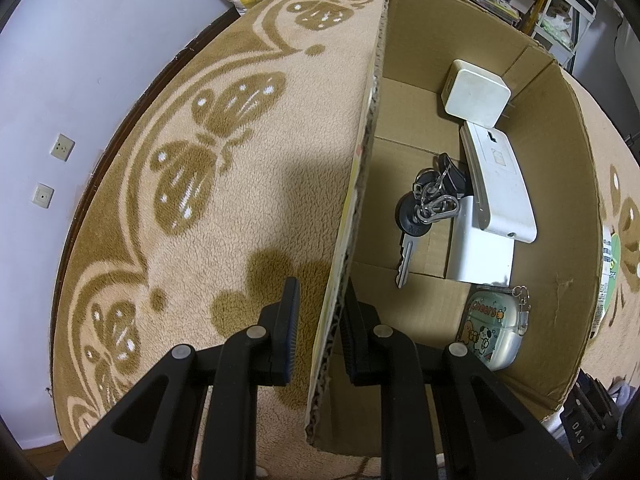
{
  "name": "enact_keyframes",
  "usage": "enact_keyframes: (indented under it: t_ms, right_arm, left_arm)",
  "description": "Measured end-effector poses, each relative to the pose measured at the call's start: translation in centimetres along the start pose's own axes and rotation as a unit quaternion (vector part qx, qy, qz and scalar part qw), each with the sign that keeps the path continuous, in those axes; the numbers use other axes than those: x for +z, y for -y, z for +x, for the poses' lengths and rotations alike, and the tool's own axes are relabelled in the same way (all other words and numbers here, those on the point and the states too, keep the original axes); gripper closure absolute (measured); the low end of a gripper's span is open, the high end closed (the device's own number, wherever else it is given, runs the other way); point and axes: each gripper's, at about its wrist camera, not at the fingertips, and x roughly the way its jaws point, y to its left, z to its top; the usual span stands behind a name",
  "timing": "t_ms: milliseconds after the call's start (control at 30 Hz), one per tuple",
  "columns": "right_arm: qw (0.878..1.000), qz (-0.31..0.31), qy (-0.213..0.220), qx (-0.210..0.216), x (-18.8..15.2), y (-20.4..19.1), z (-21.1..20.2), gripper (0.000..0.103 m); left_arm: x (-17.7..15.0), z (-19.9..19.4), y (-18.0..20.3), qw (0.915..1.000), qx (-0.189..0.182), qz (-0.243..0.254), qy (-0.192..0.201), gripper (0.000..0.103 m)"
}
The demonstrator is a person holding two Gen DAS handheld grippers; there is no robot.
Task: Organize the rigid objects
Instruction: 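Move the right gripper to the yellow NFC card and grasp it, then carry the yellow card with its black fob into the box and release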
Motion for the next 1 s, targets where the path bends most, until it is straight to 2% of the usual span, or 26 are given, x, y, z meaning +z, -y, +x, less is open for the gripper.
enact_keyframes:
  t_ms: [133, 167, 233, 567, 1000]
  right_arm:
    - [1.0, 0.0, -0.011, -0.006, 0.2, -0.2, 1.2, 0.08]
    - [1.0, -0.002, -0.012, -0.01, 0.3, -0.2, 1.5, 0.089]
    - [1.0, -0.01, -0.01, -0.016, 0.5, -0.6, 1.8, 0.098]
    - [0.996, -0.041, 0.061, -0.057, 1.7, -2.1, 0.5, 0.098]
    - [0.99, -0.063, 0.106, -0.072, 2.6, -2.4, -2.1, 0.098]
  left_arm:
    - [0.0, 0.0, 0.1, 1.0, 0.0, 0.0, 0.0, 0.084]
    - [0.0, 0.0, 0.1, 1.0, 0.0, 0.0, 0.0, 0.084]
    - [0.0, 0.0, 0.1, 1.0, 0.0, 0.0, 0.0, 0.084]
    - [0.0, 0.0, 0.1, 1.0, 0.0, 0.0, 0.0, 0.084]
    - [-0.1, -0.1, 0.1, 1.0, 0.001, 0.0, -0.001, 0.084]
